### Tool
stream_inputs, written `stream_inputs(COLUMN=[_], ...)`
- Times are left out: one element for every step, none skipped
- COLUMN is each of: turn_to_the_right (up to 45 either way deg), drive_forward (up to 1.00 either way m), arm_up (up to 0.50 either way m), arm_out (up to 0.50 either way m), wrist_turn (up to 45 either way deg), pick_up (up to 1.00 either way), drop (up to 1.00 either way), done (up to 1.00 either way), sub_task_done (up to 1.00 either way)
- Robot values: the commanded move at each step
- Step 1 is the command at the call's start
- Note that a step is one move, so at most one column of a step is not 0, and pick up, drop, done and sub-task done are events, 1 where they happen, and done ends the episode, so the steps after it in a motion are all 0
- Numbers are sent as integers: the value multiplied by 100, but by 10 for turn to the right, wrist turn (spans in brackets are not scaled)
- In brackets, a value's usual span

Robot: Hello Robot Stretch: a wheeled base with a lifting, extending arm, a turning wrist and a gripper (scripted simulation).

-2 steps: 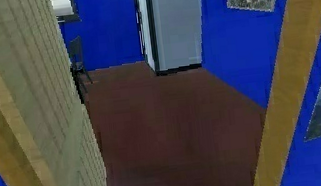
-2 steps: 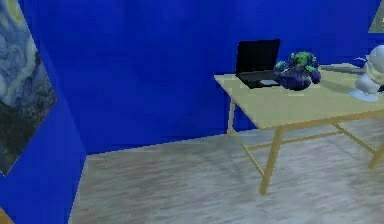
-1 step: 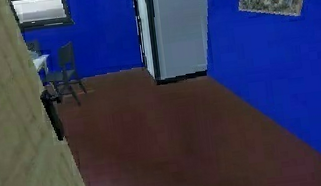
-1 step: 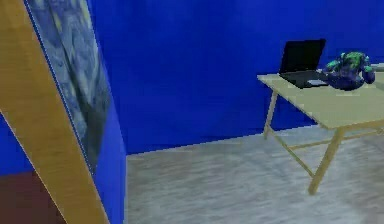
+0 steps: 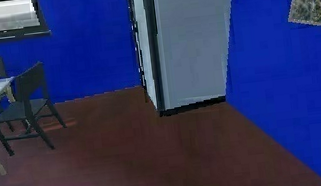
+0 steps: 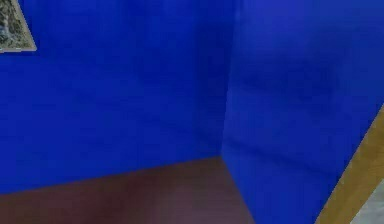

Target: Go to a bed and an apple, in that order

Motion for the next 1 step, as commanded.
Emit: stream_inputs(turn_to_the_right=[-120], drive_forward=[0], arm_up=[0], arm_out=[0], wrist_turn=[0], pick_up=[0], drop=[0], done=[0], sub_task_done=[0])
